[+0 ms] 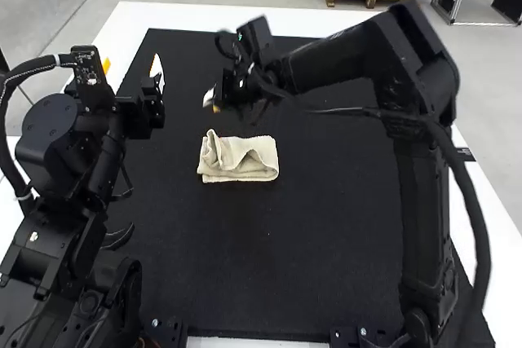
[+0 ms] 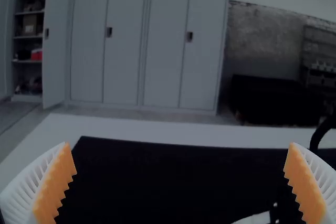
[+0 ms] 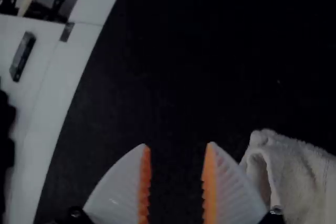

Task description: Fold the towel.

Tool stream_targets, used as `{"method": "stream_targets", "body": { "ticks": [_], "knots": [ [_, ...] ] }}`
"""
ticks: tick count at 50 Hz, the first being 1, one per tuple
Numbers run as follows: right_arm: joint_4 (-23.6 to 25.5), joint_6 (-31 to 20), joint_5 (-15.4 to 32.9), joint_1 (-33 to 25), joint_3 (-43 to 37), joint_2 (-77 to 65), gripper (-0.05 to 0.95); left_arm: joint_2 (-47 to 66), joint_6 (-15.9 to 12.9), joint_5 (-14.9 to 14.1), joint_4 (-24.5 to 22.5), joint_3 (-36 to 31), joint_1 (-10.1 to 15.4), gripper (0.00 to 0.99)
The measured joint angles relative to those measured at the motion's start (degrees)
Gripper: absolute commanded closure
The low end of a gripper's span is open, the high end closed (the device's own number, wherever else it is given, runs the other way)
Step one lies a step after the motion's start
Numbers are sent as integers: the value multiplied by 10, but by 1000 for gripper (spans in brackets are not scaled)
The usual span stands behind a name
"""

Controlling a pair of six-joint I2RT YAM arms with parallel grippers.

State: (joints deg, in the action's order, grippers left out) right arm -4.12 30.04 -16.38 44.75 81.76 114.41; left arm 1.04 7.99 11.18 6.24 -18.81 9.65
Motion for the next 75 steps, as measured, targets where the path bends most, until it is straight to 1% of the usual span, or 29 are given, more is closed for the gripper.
{"method": "stream_targets", "body": {
  "ticks": [1, 2, 7, 11, 19, 29, 36, 47, 75],
  "knots": [
    [3, 0, 0, -2, 1, -5, 884, 0, 0, 0, 0, 0, 0, 62],
    [5, 0, 0, -3, 1, -10, 903, 0, 0, 0, 0, 0, 0, 62],
    [21, -3, 8, -7, 0, -28, 903, 0, 0, 0, 0, 0, 0, 62],
    [21, -7, 12, -7, -9, -31, 903, 0, 2, 0, 2, 0, 0, 62],
    [21, -11, 16, -7, -64, -31, 903, 0, 2, 0, 4, 0, 0, 62],
    [6, -11, 19, -8, -106, -31, 903, 0, 2, 0, 4, 0, 0, 62],
    [4, -12, 19, -12, -109, -31, 903, 0, 2, 0, 4, 0, 0, 62],
    [-20, -11, 19, -14, -134, -31, 903, 0, 2, 0, 4, 0, 0, 62],
    [-28, -11, 19, -14, -143, 2, 903, 0, 3, 0, 4, 0, 0, 62]
  ]
}}
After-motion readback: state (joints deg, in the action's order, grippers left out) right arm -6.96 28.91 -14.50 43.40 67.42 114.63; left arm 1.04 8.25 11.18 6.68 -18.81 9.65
